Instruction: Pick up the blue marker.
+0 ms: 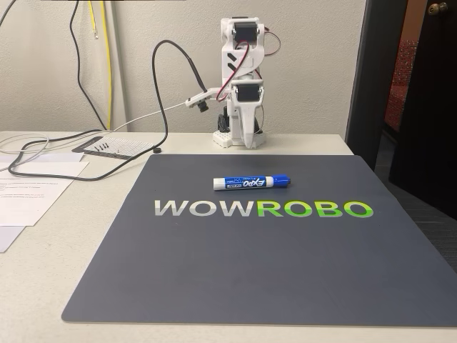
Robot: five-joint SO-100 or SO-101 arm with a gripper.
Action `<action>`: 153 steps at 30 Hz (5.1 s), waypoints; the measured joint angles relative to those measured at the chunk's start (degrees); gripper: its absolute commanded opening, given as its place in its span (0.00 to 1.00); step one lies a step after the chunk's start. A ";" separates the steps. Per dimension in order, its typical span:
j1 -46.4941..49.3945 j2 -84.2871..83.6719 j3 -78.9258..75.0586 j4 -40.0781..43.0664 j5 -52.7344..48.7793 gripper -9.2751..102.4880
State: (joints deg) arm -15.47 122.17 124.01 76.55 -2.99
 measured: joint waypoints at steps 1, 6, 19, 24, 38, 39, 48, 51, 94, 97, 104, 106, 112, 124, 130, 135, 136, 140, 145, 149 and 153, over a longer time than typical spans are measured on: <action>0.00 -1.05 0.00 -1.05 0.00 0.27; -0.62 -5.89 -0.62 -5.71 0.44 0.27; -1.14 -17.84 -5.89 -11.60 1.93 0.26; -1.14 -20.65 -6.15 -13.27 1.93 0.27; 0.09 -27.07 -6.94 -16.44 1.93 0.31; 0.18 -27.69 -7.38 -16.96 1.93 0.31; 0.18 -29.79 -7.91 -17.14 1.58 0.21; 0.18 -29.97 -7.91 -17.40 1.58 0.08; -5.71 6.06 -27.60 17.05 6.86 0.08; -6.59 10.99 -27.16 18.98 7.91 0.08; -9.49 20.30 -22.15 19.16 10.28 0.08; -10.02 22.68 -19.60 18.81 10.72 0.08; -10.81 31.99 -9.67 15.38 11.25 0.08; -10.20 43.15 3.08 11.43 11.25 0.08; -9.67 43.95 3.08 11.51 11.25 0.08; -9.23 44.12 3.87 11.51 11.25 0.08; -8.96 44.03 3.87 11.51 11.25 0.08; -8.70 44.12 3.87 11.43 11.25 0.08; -8.79 44.12 3.87 11.43 11.25 0.08; -8.79 44.12 3.87 11.43 11.25 0.08; -8.61 44.12 3.87 11.43 11.25 0.08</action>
State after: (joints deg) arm -24.08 166.29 127.88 87.98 8.26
